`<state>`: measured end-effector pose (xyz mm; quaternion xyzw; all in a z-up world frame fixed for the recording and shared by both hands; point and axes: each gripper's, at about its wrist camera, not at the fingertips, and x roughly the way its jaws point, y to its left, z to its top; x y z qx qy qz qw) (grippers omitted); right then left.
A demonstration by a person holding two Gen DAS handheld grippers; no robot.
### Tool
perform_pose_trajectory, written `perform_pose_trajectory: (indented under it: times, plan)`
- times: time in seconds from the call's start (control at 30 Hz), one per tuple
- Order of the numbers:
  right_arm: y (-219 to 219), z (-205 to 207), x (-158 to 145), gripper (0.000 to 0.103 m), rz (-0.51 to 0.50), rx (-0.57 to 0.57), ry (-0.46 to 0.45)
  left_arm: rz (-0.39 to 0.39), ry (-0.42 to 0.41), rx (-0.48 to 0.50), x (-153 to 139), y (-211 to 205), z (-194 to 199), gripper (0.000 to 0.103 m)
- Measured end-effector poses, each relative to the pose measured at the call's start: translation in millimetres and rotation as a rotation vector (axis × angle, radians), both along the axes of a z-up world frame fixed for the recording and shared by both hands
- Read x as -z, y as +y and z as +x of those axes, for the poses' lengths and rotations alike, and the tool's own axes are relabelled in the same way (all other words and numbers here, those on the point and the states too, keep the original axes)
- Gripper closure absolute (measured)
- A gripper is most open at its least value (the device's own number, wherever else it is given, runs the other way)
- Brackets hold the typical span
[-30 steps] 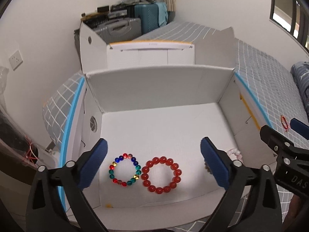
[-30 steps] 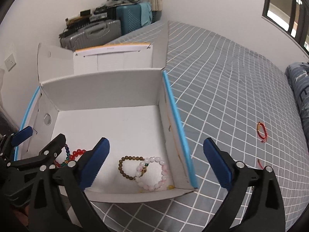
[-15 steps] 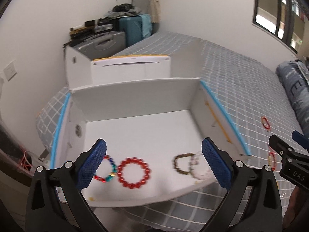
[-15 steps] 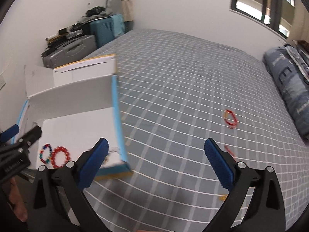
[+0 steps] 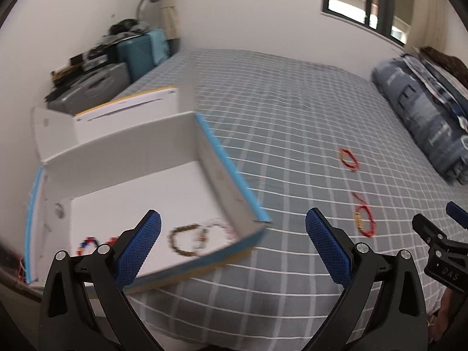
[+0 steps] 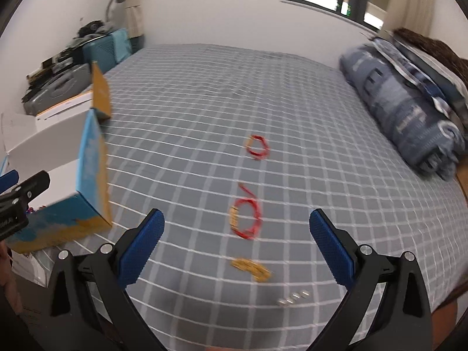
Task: Organize jewelry
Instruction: 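Move both tools back over the remaining jewelry on the bed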
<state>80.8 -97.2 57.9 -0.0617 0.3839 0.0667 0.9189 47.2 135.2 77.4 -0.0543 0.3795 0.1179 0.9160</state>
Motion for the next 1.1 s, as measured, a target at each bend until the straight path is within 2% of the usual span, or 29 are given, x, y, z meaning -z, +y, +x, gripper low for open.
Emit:
perform_pose_trajectory:
  times: [0.17,0.53,0.9,1.1]
  plan:
    - [-49,-6,6,0.008,0.006,0.074,0.004,0.003,0.009,0.073,5,-41,12,0.006]
    - [-115,-23,38,0.008,0.009,0.147,0.049,-0.008,0.056,0.177,33,-109,39,0.006]
    - [-145,-34,85,0.008,0.010,0.182,0.117,-0.042,0.131,0.246,83,-154,77,0.006]
    - [-140,-33,112,0.008,0.007,0.184,0.132,-0.056,0.192,0.275,117,-171,102,0.006]
